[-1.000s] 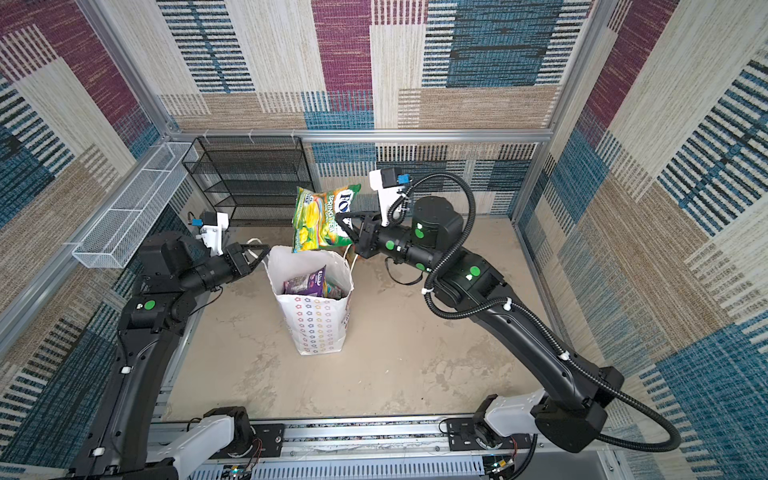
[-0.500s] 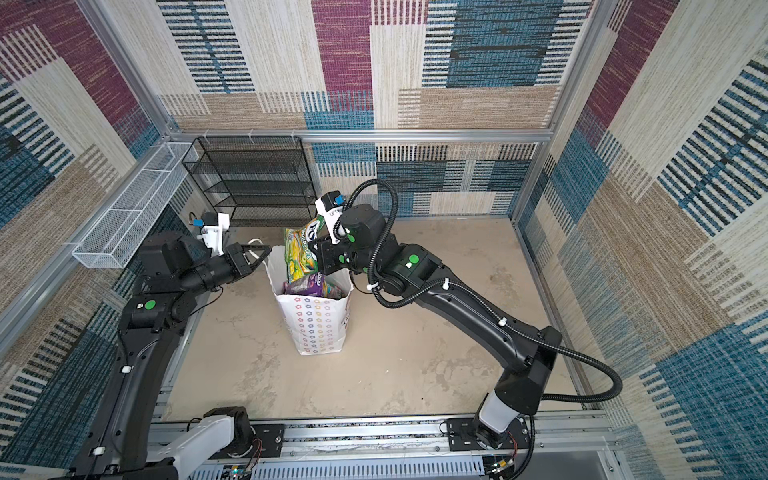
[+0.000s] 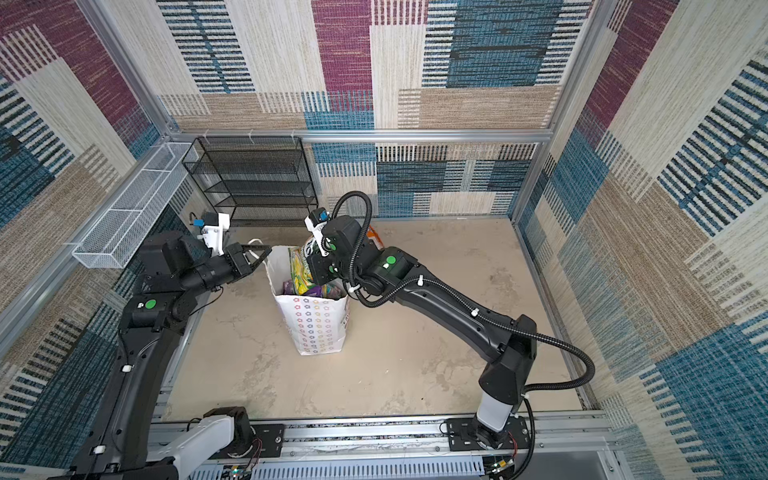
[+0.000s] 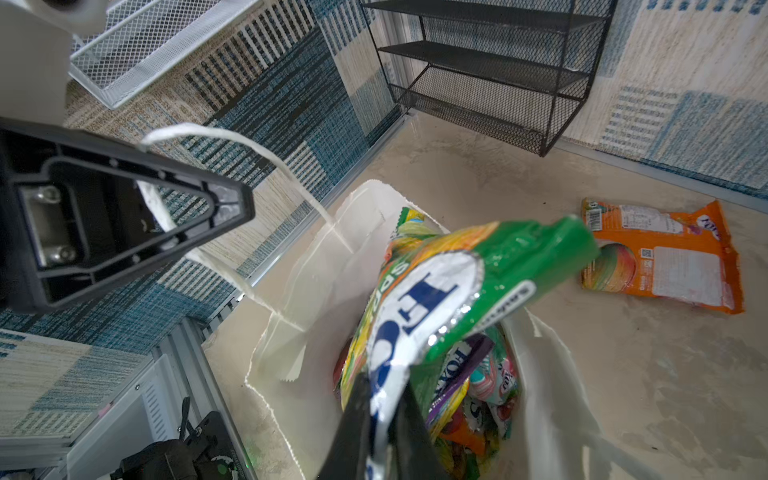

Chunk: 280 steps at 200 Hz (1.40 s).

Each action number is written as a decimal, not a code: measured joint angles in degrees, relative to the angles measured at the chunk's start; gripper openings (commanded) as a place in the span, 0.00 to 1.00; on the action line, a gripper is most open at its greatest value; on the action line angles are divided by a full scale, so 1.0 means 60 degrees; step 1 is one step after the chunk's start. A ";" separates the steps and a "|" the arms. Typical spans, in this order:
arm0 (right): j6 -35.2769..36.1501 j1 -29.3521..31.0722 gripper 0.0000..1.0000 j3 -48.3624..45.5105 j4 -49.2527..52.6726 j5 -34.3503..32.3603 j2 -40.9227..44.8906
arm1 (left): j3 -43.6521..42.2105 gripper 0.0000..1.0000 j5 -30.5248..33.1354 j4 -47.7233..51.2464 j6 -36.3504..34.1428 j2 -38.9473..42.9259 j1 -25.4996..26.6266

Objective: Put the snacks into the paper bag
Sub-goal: 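Carry the green packet with the right gripper over the bag opening, then lower the green packet into the bag and open the right gripper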

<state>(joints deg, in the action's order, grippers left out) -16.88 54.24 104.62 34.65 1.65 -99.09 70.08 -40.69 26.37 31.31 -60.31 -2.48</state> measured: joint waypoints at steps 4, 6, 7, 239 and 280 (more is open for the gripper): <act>0.0004 0.0018 0.00 0.0004 0.0004 0.0025 -0.0044 | 0.0000 0.03 0.0000 0.0000 0.0000 -0.0004 0.0000; 0.0011 0.0036 0.00 0.0018 0.0025 0.0044 -0.0073 | 0.0000 0.03 0.0000 0.0000 0.0000 -0.0004 0.0000; 0.0022 0.0047 0.00 0.0033 0.0044 0.0051 -0.0098 | 0.0000 0.03 0.0000 0.0000 0.0000 -0.0004 0.0000; 0.0026 0.0087 0.21 0.2881 0.2838 0.0474 -0.3013 | -0.0007 0.04 0.0007 0.0011 -0.0004 -0.0007 -0.0047; -0.0084 0.0106 0.30 0.2892 0.2983 -0.0186 -0.3005 | -0.0007 0.04 0.0004 -0.0004 -0.0004 -0.0004 -0.0047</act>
<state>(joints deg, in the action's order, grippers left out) -17.39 54.87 121.97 52.56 0.54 -117.12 70.04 -40.66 26.35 31.29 -60.34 -2.76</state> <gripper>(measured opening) 0.278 0.060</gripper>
